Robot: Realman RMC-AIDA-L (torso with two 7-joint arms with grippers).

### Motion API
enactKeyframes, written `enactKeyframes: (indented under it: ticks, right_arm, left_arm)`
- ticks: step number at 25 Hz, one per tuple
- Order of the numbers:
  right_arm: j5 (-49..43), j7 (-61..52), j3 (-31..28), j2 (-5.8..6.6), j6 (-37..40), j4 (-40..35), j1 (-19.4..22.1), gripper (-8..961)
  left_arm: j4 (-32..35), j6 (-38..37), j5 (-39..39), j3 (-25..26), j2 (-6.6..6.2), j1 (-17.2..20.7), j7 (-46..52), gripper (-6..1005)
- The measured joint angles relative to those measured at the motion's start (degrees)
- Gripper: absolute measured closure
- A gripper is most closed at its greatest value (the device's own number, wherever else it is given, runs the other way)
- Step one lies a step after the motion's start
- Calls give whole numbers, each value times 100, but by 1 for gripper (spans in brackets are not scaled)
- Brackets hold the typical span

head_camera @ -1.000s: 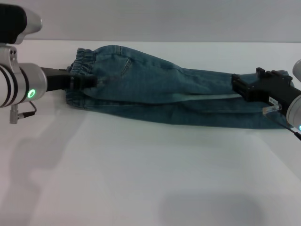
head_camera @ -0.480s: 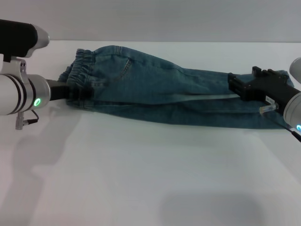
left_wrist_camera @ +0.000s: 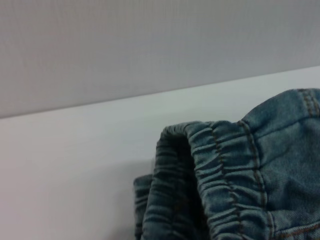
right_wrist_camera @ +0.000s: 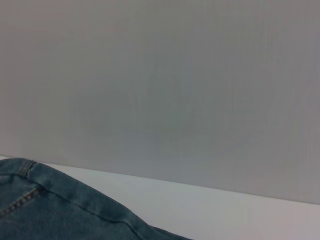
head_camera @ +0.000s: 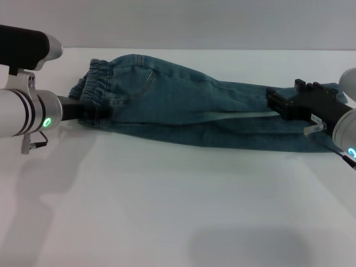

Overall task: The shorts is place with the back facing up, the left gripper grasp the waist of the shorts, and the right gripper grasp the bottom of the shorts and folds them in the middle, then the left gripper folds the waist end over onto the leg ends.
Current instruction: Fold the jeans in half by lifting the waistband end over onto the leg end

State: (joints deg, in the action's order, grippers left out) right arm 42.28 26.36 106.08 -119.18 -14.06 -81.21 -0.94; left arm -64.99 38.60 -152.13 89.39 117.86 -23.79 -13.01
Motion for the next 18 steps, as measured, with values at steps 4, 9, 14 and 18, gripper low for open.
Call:
enactKeyframes:
  ticks: [4,9,14,18]
  right_arm:
    - [0,0,0,0,-2,-20,-2,336]
    - [0,0,-7,0,-10,-63,-3,336]
    - [0,0,-32,0,-56,-65,-3,336]
    - [0,0,-45,0,-78,-72,-3,336]
  left_arm:
    - [178,17,27,6,0,-97,-1,170]
    - [290,-3,51,9,12,-160,6,171]
    - [227,-150,144,6,23,-104,10,287]
    - [195,-232,241,-21,19,-74,1,485]
